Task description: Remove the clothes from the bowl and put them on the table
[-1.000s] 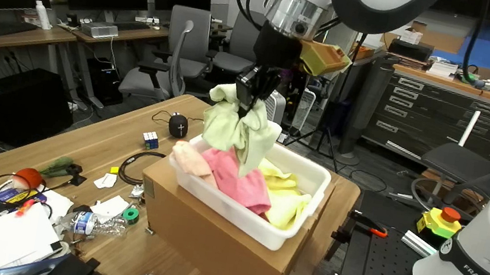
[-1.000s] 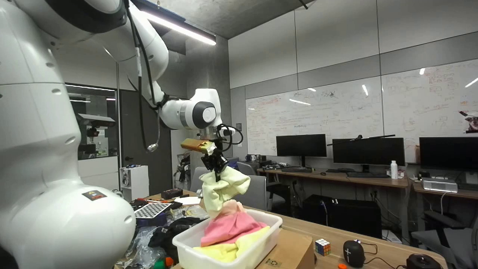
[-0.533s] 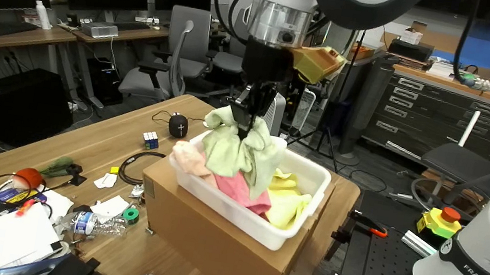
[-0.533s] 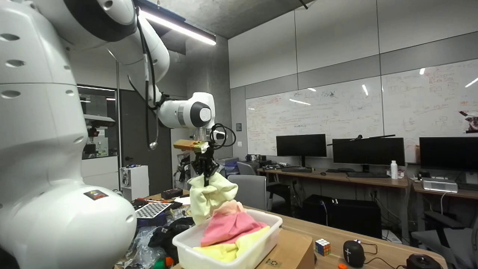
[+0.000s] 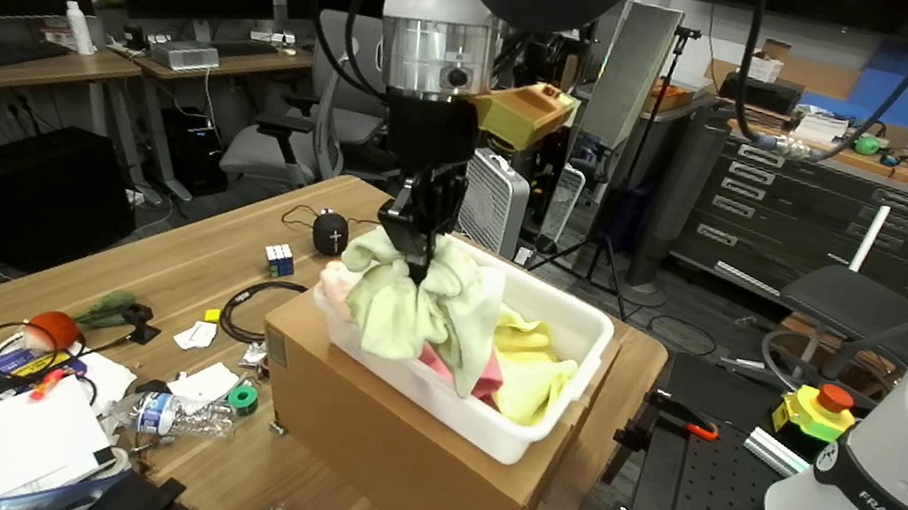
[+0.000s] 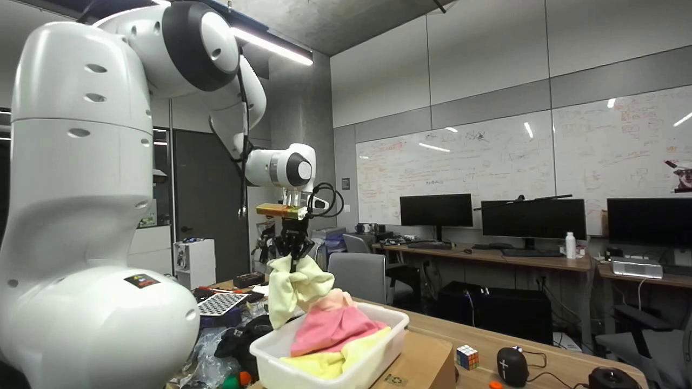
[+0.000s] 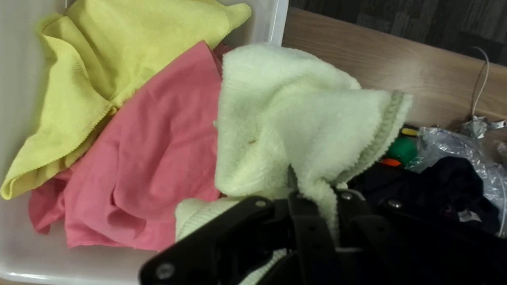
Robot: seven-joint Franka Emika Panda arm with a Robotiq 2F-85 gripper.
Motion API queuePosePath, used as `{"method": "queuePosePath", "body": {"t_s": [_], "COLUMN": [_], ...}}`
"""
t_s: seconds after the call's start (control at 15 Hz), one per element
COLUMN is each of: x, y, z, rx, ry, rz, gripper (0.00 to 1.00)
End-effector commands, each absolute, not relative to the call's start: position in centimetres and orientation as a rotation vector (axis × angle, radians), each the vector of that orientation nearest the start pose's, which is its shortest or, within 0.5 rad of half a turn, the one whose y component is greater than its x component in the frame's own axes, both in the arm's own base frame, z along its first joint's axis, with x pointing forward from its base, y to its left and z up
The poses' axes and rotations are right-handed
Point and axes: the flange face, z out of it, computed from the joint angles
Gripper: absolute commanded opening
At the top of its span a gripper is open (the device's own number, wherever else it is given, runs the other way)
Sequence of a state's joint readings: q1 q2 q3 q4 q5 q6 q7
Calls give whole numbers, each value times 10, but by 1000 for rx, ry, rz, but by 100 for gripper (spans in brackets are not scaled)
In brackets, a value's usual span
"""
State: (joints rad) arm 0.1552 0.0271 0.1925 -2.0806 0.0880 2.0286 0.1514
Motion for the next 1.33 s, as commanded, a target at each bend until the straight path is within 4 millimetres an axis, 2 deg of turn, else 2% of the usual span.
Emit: {"method": "queuePosePath", "body": {"t_s": [0.0, 0.33, 0.73, 0.8, 0.87, 0.93, 1.0, 1.27], "x": [529, 530, 487, 493, 488, 485, 482, 479], "y": [201, 215, 244, 247, 250, 253, 254, 254], "z": [411, 395, 335, 339, 330, 326, 321, 315], "rx": [-3024, -2922, -2848, -2866, -2890, -2917, -2938, -2981], "ry": [-291, -203, -123, -162, -187, -219, -246, -315], "rz": [180, 152, 127, 142, 157, 170, 167, 158], "gripper": [7, 7, 7, 8, 33, 34, 39, 70]}}
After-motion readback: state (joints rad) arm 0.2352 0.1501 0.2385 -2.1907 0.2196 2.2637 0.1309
